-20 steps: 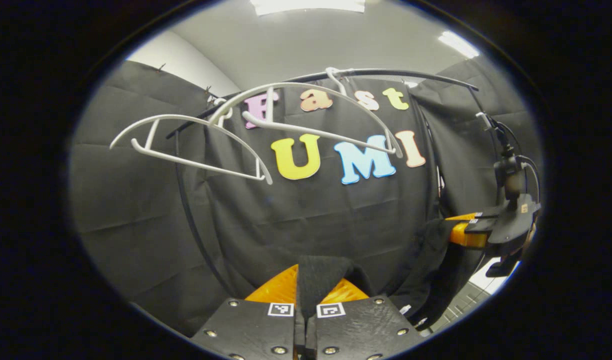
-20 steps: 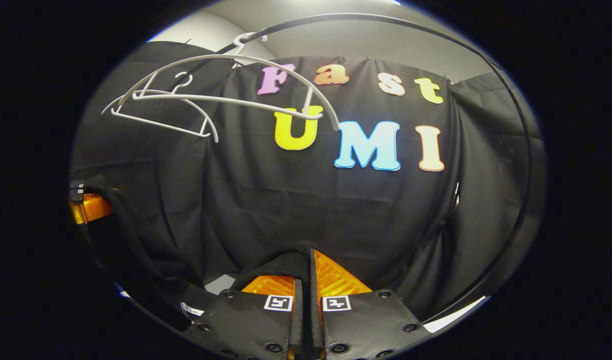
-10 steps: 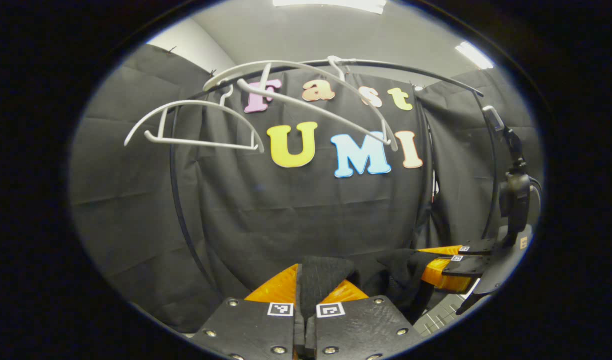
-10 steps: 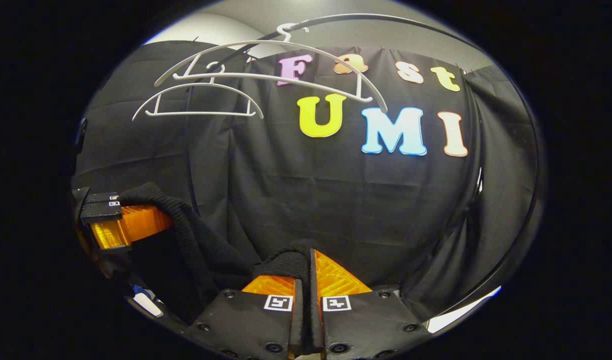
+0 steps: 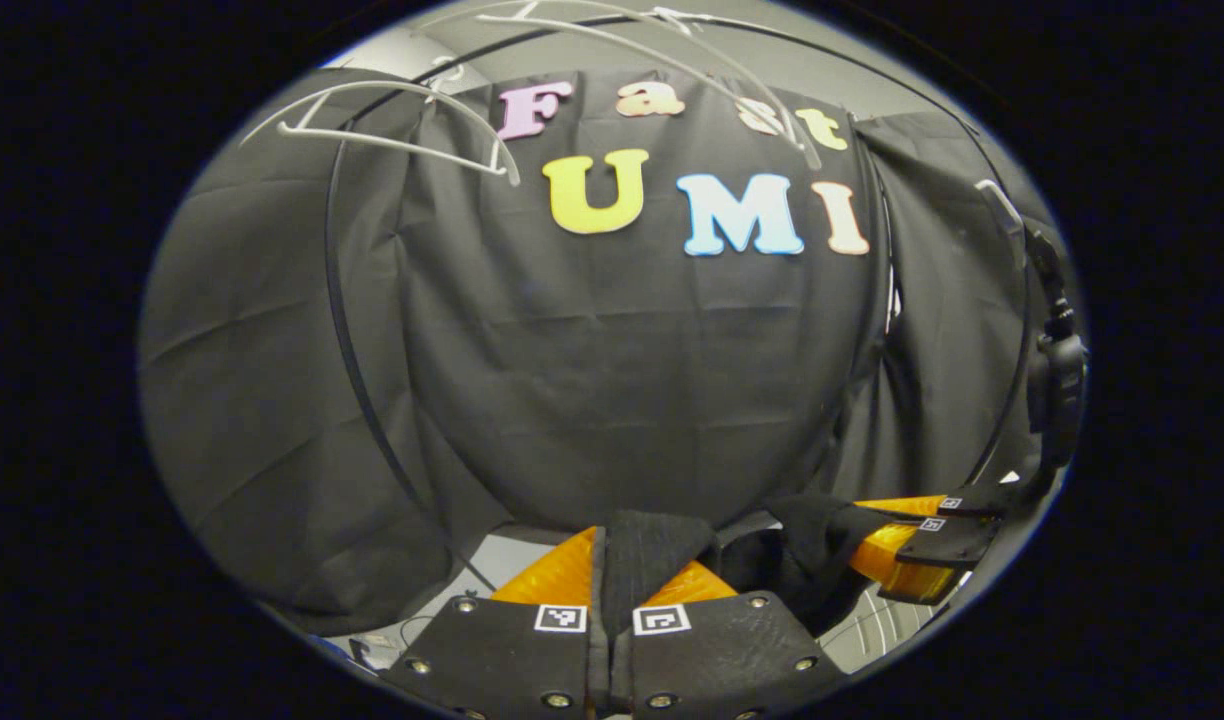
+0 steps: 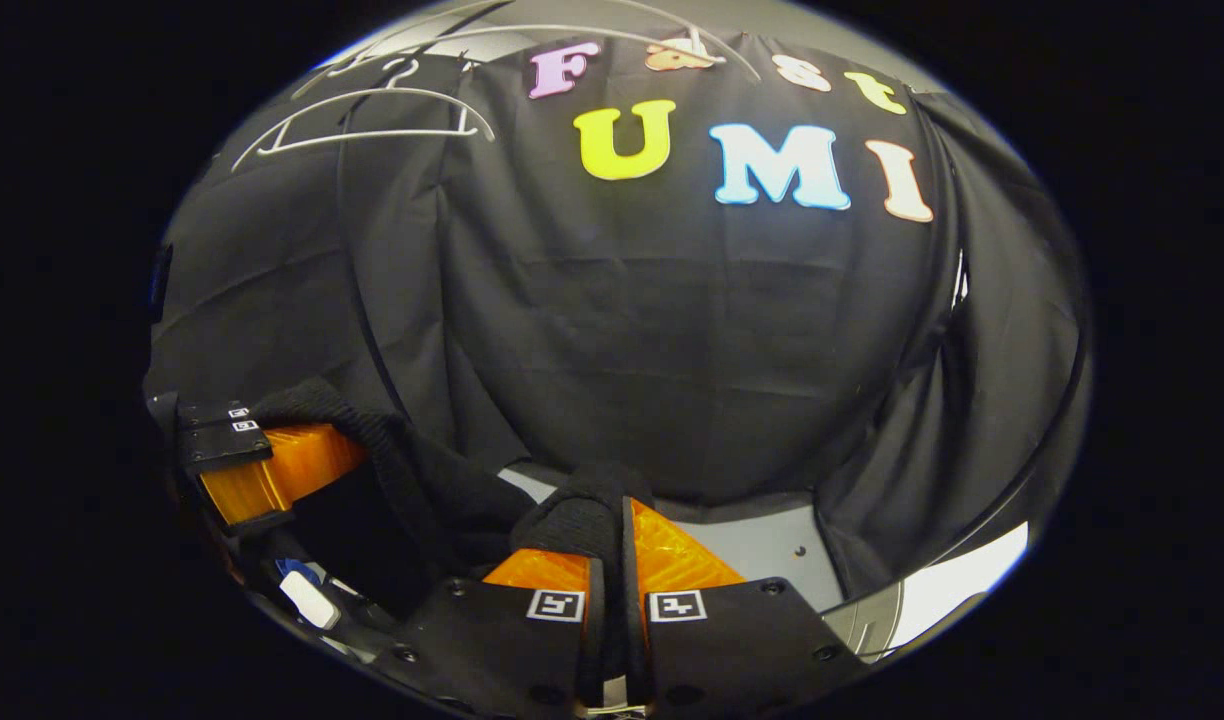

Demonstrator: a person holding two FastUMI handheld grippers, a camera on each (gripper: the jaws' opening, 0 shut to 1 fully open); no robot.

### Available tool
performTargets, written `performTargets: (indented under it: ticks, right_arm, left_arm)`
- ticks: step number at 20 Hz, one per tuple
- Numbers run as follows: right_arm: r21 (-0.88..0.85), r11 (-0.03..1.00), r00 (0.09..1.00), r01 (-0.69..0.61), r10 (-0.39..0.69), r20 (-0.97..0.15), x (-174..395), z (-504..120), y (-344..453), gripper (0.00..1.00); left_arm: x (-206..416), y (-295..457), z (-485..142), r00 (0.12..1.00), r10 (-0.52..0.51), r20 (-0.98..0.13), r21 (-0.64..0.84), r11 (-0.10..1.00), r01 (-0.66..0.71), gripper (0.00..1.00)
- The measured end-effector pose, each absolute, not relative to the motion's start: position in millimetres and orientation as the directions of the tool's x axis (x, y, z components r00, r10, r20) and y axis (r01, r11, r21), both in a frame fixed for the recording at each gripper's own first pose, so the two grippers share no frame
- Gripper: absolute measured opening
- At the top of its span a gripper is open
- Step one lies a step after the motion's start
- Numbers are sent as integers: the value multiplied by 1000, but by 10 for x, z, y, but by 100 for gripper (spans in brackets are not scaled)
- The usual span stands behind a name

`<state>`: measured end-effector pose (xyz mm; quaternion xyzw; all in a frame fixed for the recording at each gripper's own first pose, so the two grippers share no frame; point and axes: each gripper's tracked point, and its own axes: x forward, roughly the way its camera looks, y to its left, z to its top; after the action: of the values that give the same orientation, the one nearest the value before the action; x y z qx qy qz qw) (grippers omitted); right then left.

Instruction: Grasp the clothes on the hanger with both hands and then place them into the laundry hamper below.

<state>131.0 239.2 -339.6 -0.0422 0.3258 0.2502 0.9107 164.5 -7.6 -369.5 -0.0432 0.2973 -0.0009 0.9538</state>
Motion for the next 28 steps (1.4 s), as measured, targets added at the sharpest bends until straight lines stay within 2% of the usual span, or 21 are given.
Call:
performTargets:
  ticks: [7,12,13,15,16,18,19,20,22,27,28]
  right_arm:
    - [71,883,551,-464,351,-757,919,-3941,2172,10]
    - [57,884,465,-465,298,-834,744,-4202,2065,13]
    - [57,884,450,-464,291,-844,720,-4218,2042,15]
    - [53,882,425,-468,277,-862,559,-4333,1986,17]
    - [67,878,414,-475,290,-863,503,-4340,2009,27]
    - [62,872,422,-486,296,-857,511,-4278,2024,36]
    - [69,868,421,-492,307,-854,499,-4245,2031,45]
    - [70,867,425,-493,311,-850,489,-4226,2037,63]
    - [59,873,445,-483,303,-843,478,-4123,1968,98]
    - [43,899,542,-437,301,-784,477,-3665,1857,94]
    - [37,904,566,-426,298,-769,486,-3552,1830,97]
  left_arm:
    - [1765,-119,-4255,699,-39,-714,-66,998,-12,2]
    - [1764,-219,-4735,592,-58,-803,-78,997,-8,5]
    - [1741,-250,-4807,575,-65,-816,-82,997,-4,2]
    - [1653,-278,-4919,544,-77,-835,-89,996,5,7]
    - [1625,-314,-4914,539,-83,-839,-91,996,11,25]
    - [1478,-346,-4891,531,-91,-842,-92,995,26,60]
    - [1379,-309,-4881,532,-84,-843,-82,996,27,78]
    - [1320,-287,-4844,534,-83,-842,-80,996,28,96]
    - [1207,-218,-4745,546,-85,-834,-81,996,32,96]
    - [1193,34,-4225,623,-86,-777,-66,996,56,96]
    - [1227,71,-4064,644,-93,-760,-73,996,58,96]
